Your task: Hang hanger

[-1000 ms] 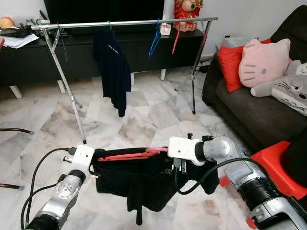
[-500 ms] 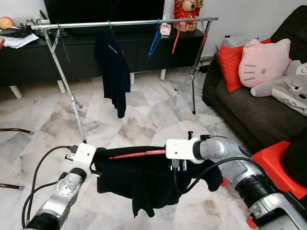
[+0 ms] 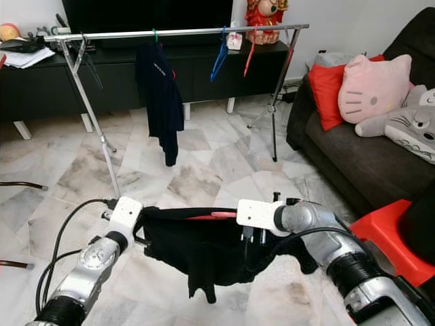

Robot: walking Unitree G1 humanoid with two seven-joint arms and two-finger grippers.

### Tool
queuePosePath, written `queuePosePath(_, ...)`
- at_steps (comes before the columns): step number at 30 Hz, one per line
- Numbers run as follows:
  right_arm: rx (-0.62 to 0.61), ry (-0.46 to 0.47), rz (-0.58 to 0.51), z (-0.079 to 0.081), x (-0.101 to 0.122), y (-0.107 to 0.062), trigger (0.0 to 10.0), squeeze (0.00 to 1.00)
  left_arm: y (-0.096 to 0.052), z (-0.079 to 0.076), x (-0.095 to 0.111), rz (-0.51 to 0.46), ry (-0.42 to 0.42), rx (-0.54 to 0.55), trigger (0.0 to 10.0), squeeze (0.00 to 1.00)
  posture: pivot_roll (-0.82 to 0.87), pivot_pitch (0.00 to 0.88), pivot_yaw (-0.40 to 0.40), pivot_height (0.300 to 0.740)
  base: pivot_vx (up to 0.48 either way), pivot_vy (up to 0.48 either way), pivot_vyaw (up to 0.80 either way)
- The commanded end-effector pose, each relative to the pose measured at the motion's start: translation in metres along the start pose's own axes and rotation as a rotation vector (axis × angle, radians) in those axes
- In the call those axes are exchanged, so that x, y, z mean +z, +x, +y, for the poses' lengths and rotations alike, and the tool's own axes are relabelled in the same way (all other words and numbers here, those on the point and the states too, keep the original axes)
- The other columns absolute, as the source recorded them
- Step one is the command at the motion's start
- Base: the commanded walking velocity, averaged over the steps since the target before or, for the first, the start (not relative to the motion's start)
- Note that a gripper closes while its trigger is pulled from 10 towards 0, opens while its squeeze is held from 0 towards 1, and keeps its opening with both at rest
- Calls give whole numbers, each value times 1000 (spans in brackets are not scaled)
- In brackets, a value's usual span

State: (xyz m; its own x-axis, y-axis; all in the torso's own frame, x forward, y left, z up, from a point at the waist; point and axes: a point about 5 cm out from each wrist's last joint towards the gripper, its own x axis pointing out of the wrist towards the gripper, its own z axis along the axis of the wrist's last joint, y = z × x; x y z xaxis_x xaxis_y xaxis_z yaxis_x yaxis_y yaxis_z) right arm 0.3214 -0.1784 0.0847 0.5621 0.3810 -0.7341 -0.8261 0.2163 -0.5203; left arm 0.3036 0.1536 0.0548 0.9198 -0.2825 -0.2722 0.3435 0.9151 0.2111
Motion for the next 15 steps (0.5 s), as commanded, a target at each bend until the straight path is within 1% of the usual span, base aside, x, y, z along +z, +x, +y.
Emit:
queuePosePath(1, -38, 58, 54, -1, -12, 0, 0, 0, 0, 1, 10, -24, -22, -22, 10000, 0, -70, 0, -89, 740, 0, 0, 0)
queuePosePath(4, -92, 118, 57, -5, -10, 4, 0, 0, 1, -3, 20, -49, -46, -70, 10000, 0, -62, 0, -87, 740, 0, 0, 0)
queuePosePath(6, -137, 194, 17, -10, -2, 8, 0, 0, 1, -7, 30, -68, -71, -121, 10000, 0, -66, 0, -81, 740, 0, 0, 0)
queuePosePath(8, -143, 233, -14, -11, 3, 10, 0, 0, 1, -8, 34, -79, -89, -140, 10000, 0, -66, 0, -81, 740, 0, 0, 0)
queuePosePath(9, -139, 266, -45, -10, 7, 13, 0, 0, 2, -9, 38, -81, -98, -154, 10000, 0, -67, 0, -81, 740, 0, 0, 0)
queuePosePath(12, -158, 296, -63, -10, 12, 18, 0, 0, 2, -15, 46, -100, -115, -183, 10000, 0, -57, 0, -80, 740, 0, 0, 0)
queuePosePath(13, -158, 296, -63, -10, 12, 18, 0, 0, 2, -15, 46, -100, -115, -183, 10000, 0, -57, 0, -80, 740, 0, 0, 0)
queuePosePath(15, -174, 336, -104, -11, 20, 22, 0, 0, 2, -18, 53, -112, -136, -211, 10000, 0, -54, 0, -76, 740, 0, 0, 0)
